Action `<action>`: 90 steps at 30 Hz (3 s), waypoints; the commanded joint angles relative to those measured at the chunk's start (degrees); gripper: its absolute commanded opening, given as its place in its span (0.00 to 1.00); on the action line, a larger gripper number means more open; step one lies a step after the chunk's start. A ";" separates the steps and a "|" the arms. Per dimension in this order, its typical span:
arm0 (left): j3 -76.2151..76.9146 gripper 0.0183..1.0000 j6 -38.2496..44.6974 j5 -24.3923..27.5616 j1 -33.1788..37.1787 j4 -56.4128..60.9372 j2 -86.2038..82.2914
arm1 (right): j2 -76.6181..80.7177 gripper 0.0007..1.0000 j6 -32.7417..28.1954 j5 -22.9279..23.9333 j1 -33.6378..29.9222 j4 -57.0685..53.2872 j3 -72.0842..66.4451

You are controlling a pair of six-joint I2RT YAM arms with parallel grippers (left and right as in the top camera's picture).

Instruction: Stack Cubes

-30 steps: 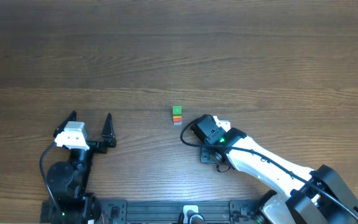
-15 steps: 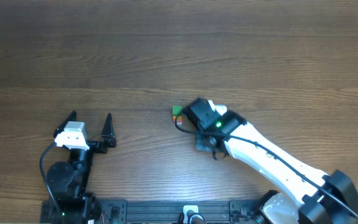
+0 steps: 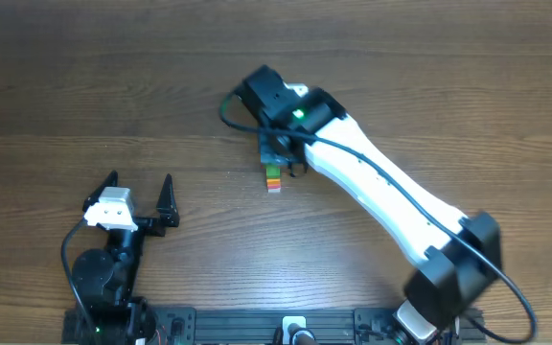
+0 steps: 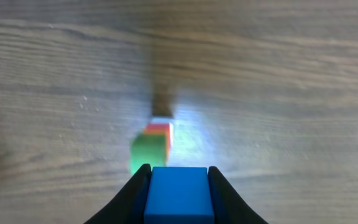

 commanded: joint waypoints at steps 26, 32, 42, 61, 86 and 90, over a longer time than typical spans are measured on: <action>-0.28 1.00 0.83 -0.07 -0.17 -0.15 -0.46 | 6.86 0.24 -0.33 -2.47 2.86 0.57 2.36; -0.28 1.00 0.83 -0.07 -0.17 -0.15 -0.46 | 7.28 0.24 0.33 -2.51 3.02 0.02 2.27; -0.28 1.00 0.83 -0.07 -0.17 -0.15 -0.46 | 7.43 0.25 0.76 -2.45 2.97 -0.26 1.81; -0.28 1.00 0.83 -0.07 -0.17 -0.15 -0.46 | 7.52 0.25 2.08 -2.40 2.97 -0.11 0.61; -0.28 1.00 0.83 -0.07 -0.17 -0.15 -0.46 | 8.37 0.31 2.67 -2.47 3.02 0.20 0.39; -0.28 1.00 0.83 -0.07 -0.17 -0.15 -0.46 | 8.37 0.39 2.67 -2.47 3.02 0.17 0.37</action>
